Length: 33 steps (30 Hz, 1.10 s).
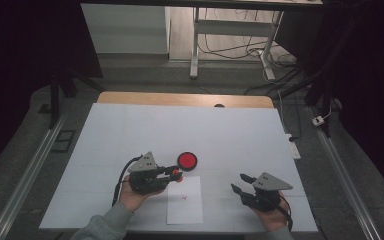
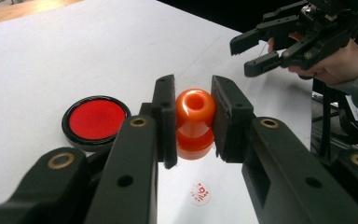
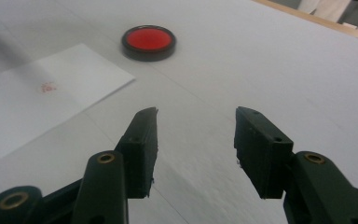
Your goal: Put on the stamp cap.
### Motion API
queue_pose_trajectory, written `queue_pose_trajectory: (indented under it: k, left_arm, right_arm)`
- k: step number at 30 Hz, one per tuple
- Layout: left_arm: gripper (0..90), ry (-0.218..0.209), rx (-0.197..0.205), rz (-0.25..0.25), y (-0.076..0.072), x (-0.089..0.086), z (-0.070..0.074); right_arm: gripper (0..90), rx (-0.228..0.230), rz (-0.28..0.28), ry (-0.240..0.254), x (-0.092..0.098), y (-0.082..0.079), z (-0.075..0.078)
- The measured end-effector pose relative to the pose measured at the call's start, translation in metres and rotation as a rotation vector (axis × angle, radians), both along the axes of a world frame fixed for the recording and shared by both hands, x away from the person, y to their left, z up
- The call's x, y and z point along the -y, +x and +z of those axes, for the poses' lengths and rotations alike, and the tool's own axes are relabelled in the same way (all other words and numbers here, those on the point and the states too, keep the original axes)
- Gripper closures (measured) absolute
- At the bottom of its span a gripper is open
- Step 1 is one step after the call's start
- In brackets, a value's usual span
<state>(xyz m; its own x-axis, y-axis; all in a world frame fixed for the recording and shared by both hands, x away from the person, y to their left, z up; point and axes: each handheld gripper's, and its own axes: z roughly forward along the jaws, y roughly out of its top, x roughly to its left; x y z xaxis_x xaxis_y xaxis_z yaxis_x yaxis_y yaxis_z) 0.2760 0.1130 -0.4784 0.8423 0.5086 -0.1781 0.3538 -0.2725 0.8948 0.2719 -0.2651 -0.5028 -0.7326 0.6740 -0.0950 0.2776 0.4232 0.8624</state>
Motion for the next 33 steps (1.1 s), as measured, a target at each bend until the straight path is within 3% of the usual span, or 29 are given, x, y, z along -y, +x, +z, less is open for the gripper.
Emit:
queue_pose_trajectory:
  k: [5,12,24,33]
  left_arm:
    - [72.0,-0.001,-0.002,0.006,0.002,-0.004,0.003]
    - [71.7,0.005,-0.018,0.007,0.005,-0.009,0.006]
    - [71.4,-0.007,-0.025,0.044,0.013,-0.025,0.017]
    - [71.4,-0.005,-0.037,0.072,0.020,-0.034,0.017]
  right_arm:
    - [45.6,-0.004,-0.029,0.033,0.023,-0.002,0.002]
    - [43.7,-0.022,-0.062,0.030,0.041,-0.001,-0.001]
    - [43.3,-0.040,-0.056,0.006,0.041,0.002,-0.005]
    - [43.0,-0.043,-0.058,0.031,0.043,0.001,-0.004]
